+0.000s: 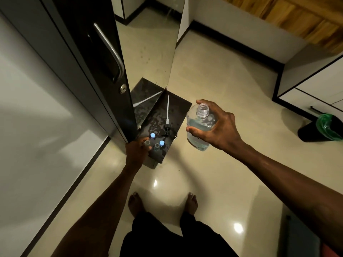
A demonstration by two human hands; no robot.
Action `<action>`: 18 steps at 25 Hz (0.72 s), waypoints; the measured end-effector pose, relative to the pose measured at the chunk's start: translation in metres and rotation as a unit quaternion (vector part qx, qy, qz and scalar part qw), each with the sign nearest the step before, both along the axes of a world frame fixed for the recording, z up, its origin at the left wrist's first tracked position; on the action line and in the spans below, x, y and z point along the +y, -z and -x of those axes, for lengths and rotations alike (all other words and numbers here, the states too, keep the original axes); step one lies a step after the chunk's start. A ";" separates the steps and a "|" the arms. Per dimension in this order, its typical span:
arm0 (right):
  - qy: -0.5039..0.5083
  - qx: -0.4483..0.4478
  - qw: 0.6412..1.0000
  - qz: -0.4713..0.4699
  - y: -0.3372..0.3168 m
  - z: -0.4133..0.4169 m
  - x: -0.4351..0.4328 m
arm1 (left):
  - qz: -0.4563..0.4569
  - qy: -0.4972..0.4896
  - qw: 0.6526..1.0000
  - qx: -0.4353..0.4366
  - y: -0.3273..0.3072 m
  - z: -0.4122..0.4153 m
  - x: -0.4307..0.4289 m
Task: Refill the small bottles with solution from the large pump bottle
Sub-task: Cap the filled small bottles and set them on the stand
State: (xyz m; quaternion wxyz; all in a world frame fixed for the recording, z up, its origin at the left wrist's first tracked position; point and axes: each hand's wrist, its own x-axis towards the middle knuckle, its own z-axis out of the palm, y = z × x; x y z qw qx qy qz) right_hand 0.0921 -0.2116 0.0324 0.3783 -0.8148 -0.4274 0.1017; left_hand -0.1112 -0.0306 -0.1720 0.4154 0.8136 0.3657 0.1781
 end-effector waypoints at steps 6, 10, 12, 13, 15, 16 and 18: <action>-0.008 0.004 1.000 0.009 0.011 0.004 0.000 | 0.008 0.006 0.998 0.061 0.033 -0.010 0.001; -0.011 0.006 1.000 0.017 0.014 0.006 -0.001 | 0.007 0.019 0.998 0.058 0.034 -0.014 0.001; -0.010 0.011 1.000 0.018 0.017 0.006 0.000 | -0.022 0.024 0.998 0.047 0.037 -0.016 0.002; -0.010 0.013 1.000 0.018 0.017 0.006 0.000 | -0.023 0.030 0.998 0.048 0.038 -0.016 0.001; -0.012 0.013 1.000 0.022 0.018 0.006 0.001 | -0.032 0.026 0.998 0.042 0.040 -0.012 0.001; -0.015 0.011 1.000 0.021 0.017 0.006 0.001 | -0.027 0.025 0.998 0.042 0.042 -0.009 0.003; -0.019 0.013 1.000 0.015 0.017 0.006 0.001 | -0.019 0.022 0.999 0.040 0.040 0.000 0.004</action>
